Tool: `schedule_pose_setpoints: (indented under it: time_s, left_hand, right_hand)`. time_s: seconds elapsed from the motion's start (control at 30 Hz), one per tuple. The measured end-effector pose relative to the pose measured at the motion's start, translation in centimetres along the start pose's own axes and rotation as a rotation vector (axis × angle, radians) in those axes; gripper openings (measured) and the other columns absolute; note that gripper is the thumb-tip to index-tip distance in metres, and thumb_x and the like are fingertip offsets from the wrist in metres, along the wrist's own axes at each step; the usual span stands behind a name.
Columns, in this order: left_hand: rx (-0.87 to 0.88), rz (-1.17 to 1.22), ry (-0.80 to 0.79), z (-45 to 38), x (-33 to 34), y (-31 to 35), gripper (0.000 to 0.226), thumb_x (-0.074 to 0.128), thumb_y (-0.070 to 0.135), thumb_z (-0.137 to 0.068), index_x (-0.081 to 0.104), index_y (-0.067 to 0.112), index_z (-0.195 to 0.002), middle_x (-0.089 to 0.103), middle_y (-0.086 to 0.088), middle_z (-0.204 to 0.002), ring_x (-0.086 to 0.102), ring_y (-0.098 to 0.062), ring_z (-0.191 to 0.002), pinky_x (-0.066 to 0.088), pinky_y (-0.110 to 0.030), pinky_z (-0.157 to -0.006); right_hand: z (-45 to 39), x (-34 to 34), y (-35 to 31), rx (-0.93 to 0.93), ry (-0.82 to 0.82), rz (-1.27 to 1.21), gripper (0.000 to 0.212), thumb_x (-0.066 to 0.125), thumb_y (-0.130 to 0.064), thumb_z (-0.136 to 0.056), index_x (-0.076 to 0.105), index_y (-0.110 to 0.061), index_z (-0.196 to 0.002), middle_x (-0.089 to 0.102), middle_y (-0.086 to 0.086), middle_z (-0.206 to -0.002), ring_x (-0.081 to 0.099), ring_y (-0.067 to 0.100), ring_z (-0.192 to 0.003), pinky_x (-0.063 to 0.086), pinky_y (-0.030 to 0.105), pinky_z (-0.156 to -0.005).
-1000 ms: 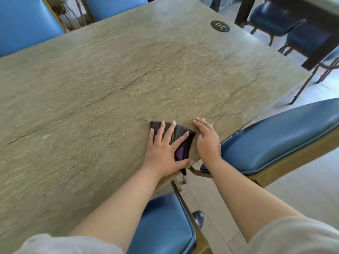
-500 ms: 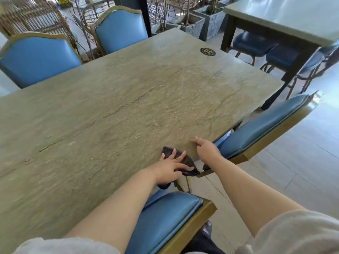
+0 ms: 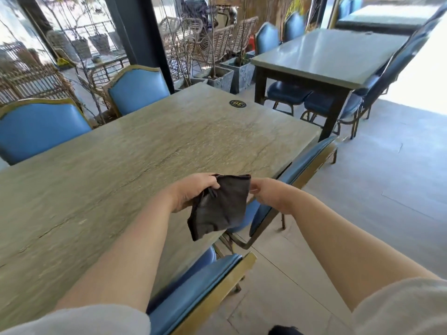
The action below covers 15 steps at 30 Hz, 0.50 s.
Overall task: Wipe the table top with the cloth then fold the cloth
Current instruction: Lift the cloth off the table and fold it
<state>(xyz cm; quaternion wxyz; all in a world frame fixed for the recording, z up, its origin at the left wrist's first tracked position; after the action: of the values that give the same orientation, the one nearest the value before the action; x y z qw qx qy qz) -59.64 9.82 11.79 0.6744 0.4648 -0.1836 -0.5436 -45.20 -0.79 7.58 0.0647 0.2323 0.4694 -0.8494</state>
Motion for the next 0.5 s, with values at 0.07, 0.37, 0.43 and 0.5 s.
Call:
schedule_pose_setpoints:
  time_s: [0.07,0.37,0.43,0.5]
  left_hand:
    - [0.031,0.119,0.0,0.3,0.7,1.2,0.022,0.045,0.013,-0.094,0.066,0.014,-0.098,0.068,-0.013,-0.093,0.064,-0.028,-0.081,0.049,-0.036,-0.076]
    - [0.035,0.547,0.13,-2.0,5.6,5.7,0.025,0.055,0.026,-0.091,0.069,0.007,-0.101,0.072,-0.013,-0.096,0.07,-0.024,-0.079,0.057,-0.031,-0.074]
    - [0.073,0.608,0.146,-3.2,7.1,7.9,0.027,0.055,0.029,-0.092,0.071,0.008,-0.098,0.074,-0.012,-0.095,0.071,-0.024,-0.079,0.054,-0.034,-0.078]
    - [0.109,0.622,0.165,-4.3,8.7,10.2,0.029,0.054,0.032,-0.093,0.071,0.009,-0.097,0.075,-0.01,-0.093,0.072,-0.022,-0.079,0.052,-0.036,-0.081]
  right_hand:
    - [1.5,-0.5,-0.6,-0.026,-0.105,-0.035,0.066,0.042,0.015,-0.077,0.055,-0.023,-0.129,0.054,-0.001,-0.132,0.044,0.017,-0.127,0.034,0.04,-0.11]
    - [5.6,-9.6,-0.3,-0.18,-0.104,-0.223,0.028,0.062,-0.015,-0.09,0.064,-0.018,-0.118,0.069,-0.003,-0.111,0.062,0.011,-0.104,0.044,0.027,-0.096]
    - [6.0,-12.6,-0.3,-0.218,-0.097,-0.318,0.024,0.06,-0.012,-0.091,0.065,-0.015,-0.114,0.07,0.002,-0.11,0.066,0.014,-0.101,0.049,0.026,-0.093]
    - [6.1,-15.8,0.0,-0.247,-0.056,-0.311,0.02,0.061,-0.011,-0.09,0.066,-0.016,-0.109,0.071,0.004,-0.107,0.067,0.016,-0.1,0.05,0.031,-0.095]
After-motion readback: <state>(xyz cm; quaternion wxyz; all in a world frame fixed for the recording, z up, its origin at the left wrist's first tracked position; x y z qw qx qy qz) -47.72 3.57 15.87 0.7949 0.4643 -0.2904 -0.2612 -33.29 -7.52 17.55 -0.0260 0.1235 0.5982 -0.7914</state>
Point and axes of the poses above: each hand's wrist, its own z-axis away from the middle knuckle, its own x-axis out of the palm, y = z × x, the point moved 6 cm from there along -z, towards the middle knuckle
